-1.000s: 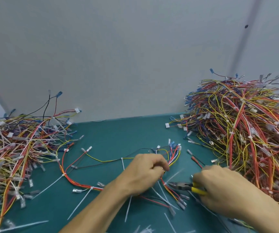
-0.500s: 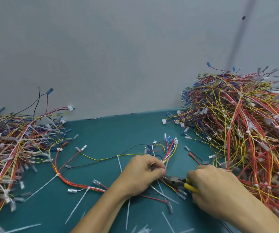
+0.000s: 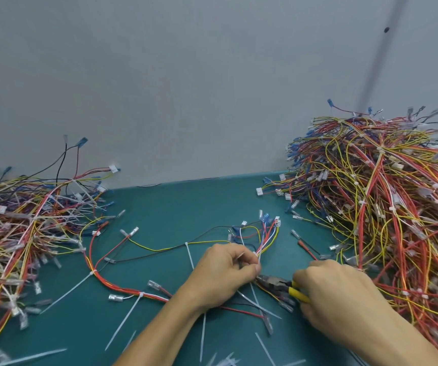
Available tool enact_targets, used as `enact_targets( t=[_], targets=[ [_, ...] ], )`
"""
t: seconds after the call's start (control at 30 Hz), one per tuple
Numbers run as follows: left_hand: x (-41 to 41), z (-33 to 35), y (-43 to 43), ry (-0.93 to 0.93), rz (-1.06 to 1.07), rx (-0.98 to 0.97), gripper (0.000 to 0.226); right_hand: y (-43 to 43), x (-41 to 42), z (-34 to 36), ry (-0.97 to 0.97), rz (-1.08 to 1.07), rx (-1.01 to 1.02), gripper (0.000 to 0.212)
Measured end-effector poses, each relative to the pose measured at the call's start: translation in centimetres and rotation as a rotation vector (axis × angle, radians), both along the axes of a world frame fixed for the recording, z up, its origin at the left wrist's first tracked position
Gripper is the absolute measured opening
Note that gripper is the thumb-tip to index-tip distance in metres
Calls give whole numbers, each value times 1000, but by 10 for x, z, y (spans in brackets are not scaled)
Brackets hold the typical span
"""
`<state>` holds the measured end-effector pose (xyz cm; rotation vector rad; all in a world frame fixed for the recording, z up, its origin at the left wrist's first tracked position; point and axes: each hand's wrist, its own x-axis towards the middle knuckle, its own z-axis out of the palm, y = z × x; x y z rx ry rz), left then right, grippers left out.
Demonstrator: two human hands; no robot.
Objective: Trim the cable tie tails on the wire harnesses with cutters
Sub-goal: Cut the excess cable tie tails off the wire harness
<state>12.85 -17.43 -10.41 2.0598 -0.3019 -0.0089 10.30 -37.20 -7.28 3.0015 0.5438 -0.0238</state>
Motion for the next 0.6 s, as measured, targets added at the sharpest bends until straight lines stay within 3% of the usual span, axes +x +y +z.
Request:
enact_targets(
  t=[0.3, 0.6],
  targets=[
    [2, 0, -1, -1, -27, -40, 16, 1, 3, -4, -43, -5, -64, 19],
    [1, 0, 1, -29, -77, 11, 23, 2, 4, 1, 3, -32, -75, 14]
  ],
)
